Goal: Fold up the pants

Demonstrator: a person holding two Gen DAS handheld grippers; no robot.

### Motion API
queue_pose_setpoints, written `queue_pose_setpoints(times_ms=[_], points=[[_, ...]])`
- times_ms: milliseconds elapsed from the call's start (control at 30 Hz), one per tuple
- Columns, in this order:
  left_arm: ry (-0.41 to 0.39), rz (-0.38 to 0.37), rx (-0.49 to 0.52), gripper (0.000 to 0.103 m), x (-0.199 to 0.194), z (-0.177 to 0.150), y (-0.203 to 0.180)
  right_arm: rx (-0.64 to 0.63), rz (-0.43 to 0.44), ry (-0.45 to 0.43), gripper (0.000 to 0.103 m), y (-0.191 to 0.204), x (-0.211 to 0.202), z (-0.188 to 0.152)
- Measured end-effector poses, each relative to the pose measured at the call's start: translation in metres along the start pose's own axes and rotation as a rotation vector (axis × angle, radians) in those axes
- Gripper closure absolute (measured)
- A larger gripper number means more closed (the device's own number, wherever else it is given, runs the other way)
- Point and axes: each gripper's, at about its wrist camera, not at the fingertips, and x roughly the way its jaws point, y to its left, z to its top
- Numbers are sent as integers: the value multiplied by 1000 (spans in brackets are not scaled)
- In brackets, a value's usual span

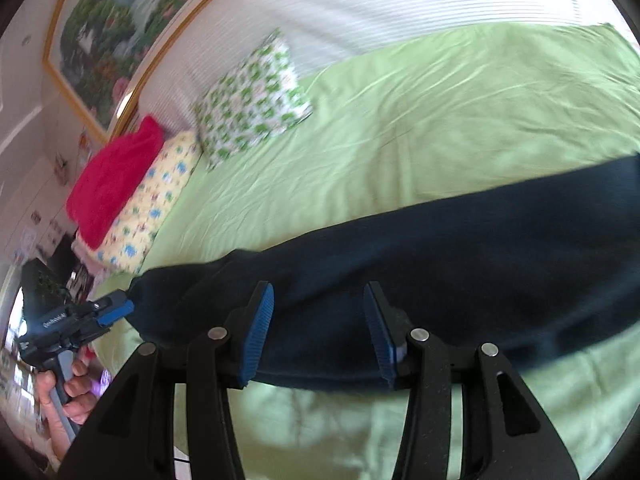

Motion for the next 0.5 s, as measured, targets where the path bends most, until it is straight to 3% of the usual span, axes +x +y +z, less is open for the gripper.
queue_pose_setpoints(times_ms=[133,233,500], points=[[60,-34,83,54,31,2,-36,65,-34,-64,53,-26,-32,-4],[89,-60,126,53,48,4,-58,128,-74,-97,47,-48,-52,-10],[155,-137,239,48,83,10,-118,222,-172,-161,47,-89,-94,-26]])
